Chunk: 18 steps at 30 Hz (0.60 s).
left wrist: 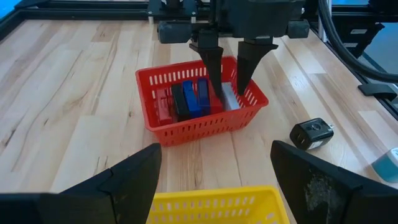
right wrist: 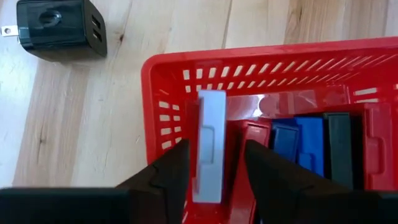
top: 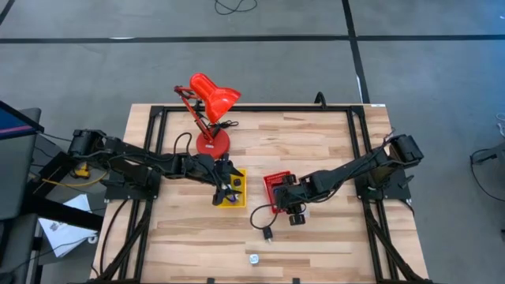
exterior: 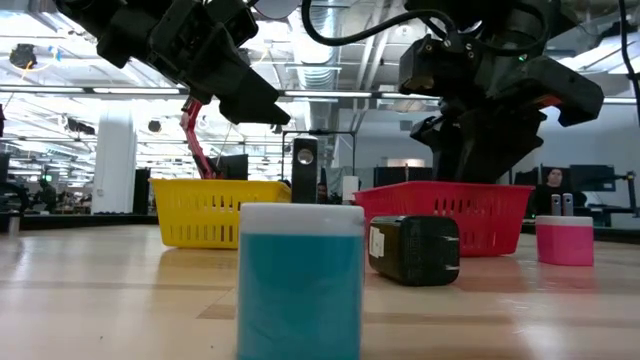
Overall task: Pick & Place Office items
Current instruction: Put the red charger adapter into the yellow bin
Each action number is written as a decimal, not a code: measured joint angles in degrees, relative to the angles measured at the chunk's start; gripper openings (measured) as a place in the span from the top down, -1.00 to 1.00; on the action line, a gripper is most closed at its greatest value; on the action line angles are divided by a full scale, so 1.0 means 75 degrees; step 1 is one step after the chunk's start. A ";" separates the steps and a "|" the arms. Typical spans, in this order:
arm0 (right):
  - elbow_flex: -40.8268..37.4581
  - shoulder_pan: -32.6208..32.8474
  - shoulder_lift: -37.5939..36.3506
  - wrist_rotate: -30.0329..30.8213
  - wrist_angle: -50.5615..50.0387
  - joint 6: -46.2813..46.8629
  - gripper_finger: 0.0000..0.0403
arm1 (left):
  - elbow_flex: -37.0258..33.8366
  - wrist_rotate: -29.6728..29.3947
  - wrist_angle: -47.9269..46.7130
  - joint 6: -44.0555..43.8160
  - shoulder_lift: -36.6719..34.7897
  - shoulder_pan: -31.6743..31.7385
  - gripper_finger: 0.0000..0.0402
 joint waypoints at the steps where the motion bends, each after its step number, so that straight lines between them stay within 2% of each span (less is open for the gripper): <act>1: 0.0000 0.0000 -0.0002 0.0000 -0.0003 0.0000 0.24 | 0.0000 0.0000 -0.0003 0.0002 0.0000 0.0001 -0.48; 5: -0.0012 0.0016 -0.0193 -0.0007 -0.0269 0.0085 0.15 | 0.0000 -0.0001 -0.0008 -0.0001 0.0000 0.0000 -0.48; 9: -0.0015 0.0121 -0.0853 0.0022 -0.0979 0.0851 0.11 | 0.0000 0.0000 -0.0032 0.0002 0.0000 -0.0001 -0.48; 14: -0.0003 0.0507 -0.1788 0.0315 -0.1592 0.2384 0.09 | 0.0000 -0.0001 -0.0020 -0.0090 0.0000 0.0001 -0.48; 18: -0.0006 0.0926 -0.2041 0.0813 -0.2647 0.4199 0.10 | 0.0000 -0.0003 -0.0017 -0.0444 0.0000 0.0000 -0.48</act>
